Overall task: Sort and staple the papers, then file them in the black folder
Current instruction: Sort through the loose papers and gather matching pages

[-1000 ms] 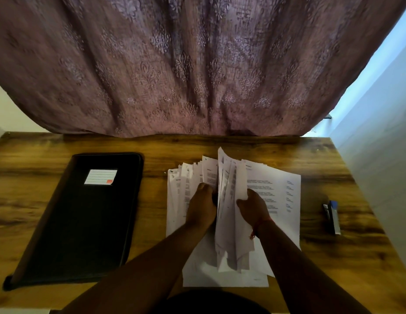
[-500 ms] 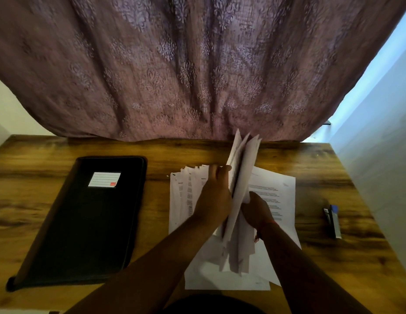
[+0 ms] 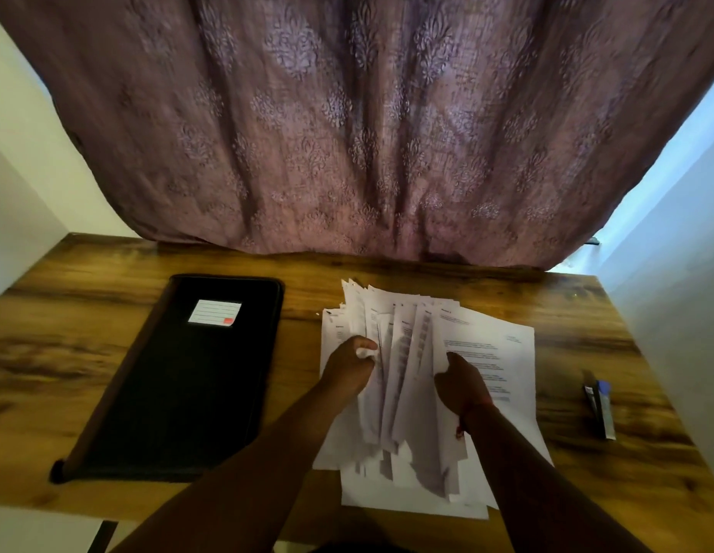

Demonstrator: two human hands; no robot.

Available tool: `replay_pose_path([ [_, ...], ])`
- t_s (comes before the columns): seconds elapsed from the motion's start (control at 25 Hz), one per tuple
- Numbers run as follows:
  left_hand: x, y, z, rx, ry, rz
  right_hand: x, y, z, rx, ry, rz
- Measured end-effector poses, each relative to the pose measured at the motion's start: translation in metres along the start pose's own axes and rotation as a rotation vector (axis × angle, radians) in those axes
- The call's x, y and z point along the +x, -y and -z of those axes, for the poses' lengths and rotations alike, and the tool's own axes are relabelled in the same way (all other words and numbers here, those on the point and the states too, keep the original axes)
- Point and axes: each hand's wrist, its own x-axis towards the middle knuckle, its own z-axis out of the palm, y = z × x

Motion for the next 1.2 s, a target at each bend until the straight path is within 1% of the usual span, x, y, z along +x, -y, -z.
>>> replay_pose_path([
  [0.08,-0.005,0.009,-0.001,-0.009,0.006,0.030,-0.004,0.000,-0.001,-0.008,0.001,0.005],
  [0.16,-0.007,0.011,0.003,-0.068,-0.051,0.052,-0.009,0.000,0.000,-0.027,0.013,0.006],
  [0.2,-0.008,0.010,0.006,-0.089,-0.087,0.013,-0.010,0.001,0.000,-0.039,0.014,-0.002],
  [0.36,-0.013,-0.004,0.028,-0.010,-0.182,-0.219,-0.012,0.000,0.001,-0.028,0.023,-0.019],
  [0.48,-0.029,-0.031,0.055,0.050,-0.330,-0.257,-0.015,-0.001,0.001,-0.003,0.031,-0.019],
  [0.52,-0.037,-0.043,0.065,0.081,-0.369,-0.300,-0.015,0.000,0.001,0.002,0.033,-0.017],
  [0.6,-0.049,-0.064,0.081,0.103,-0.395,-0.430,-0.015,0.001,0.001,0.021,0.035,-0.014],
  [0.68,-0.057,-0.082,0.089,0.004,-0.359,-0.500,-0.015,0.002,0.002,0.013,0.017,-0.001],
  [0.76,-0.058,-0.091,0.092,-0.194,-0.293,-0.482,-0.011,-0.004,0.005,-0.023,-0.029,0.058],
  [0.84,-0.050,-0.084,0.089,-0.367,-0.273,-0.435,-0.015,-0.006,0.014,0.079,-0.058,0.117],
  [0.88,-0.044,-0.072,0.084,-0.400,-0.261,-0.402,-0.017,-0.007,0.019,0.171,-0.067,0.125],
  [0.96,-0.033,-0.040,0.071,-0.360,-0.211,-0.299,-0.015,-0.007,0.032,0.177,-0.113,0.128],
  [1.04,-0.025,-0.006,0.054,-0.273,-0.147,-0.201,-0.009,-0.009,0.046,0.071,-0.162,0.074],
  [1.2,-0.025,0.030,0.022,-0.322,-0.041,0.002,-0.007,-0.005,0.072,0.014,-0.266,0.091],
])
